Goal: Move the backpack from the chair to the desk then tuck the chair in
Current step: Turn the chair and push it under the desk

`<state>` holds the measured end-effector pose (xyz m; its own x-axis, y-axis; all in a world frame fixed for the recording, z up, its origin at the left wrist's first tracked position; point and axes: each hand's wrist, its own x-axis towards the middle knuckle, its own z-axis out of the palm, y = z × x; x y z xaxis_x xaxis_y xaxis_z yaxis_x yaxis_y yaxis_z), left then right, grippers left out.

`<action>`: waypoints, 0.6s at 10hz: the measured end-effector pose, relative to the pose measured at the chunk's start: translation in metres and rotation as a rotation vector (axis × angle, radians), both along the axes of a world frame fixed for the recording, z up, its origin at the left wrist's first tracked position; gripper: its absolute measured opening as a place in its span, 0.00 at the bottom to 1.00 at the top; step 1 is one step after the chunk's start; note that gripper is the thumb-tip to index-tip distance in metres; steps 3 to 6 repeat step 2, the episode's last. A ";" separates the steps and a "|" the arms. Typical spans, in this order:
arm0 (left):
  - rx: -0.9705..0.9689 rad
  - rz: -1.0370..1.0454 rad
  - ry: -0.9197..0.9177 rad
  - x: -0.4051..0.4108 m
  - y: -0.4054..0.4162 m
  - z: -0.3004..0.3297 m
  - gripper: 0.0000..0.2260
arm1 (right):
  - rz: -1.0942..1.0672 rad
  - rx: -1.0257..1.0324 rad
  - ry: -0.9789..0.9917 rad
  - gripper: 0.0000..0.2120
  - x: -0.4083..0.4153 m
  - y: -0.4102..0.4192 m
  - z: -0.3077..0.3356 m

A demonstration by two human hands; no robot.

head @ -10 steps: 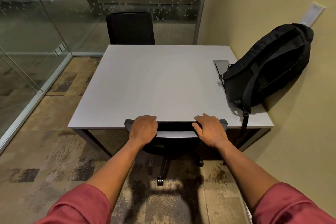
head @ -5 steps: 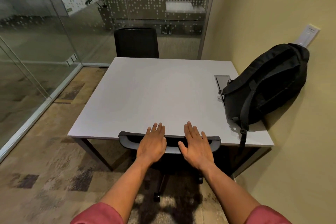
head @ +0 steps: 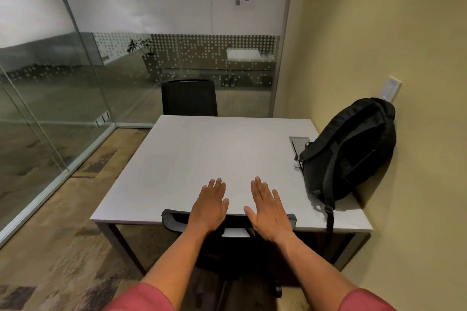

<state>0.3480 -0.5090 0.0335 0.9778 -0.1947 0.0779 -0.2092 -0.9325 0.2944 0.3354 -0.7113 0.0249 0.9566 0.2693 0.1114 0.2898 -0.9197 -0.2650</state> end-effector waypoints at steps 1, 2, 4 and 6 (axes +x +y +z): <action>-0.042 0.022 -0.089 0.012 0.000 0.037 0.27 | -0.016 -0.041 -0.112 0.34 0.014 -0.003 0.035; -0.062 0.037 -0.165 0.022 -0.002 0.064 0.28 | -0.023 -0.065 -0.191 0.34 0.024 -0.005 0.058; -0.062 0.037 -0.165 0.022 -0.002 0.064 0.28 | -0.023 -0.065 -0.191 0.34 0.024 -0.005 0.058; -0.062 0.037 -0.165 0.022 -0.002 0.064 0.28 | -0.023 -0.065 -0.191 0.34 0.024 -0.005 0.058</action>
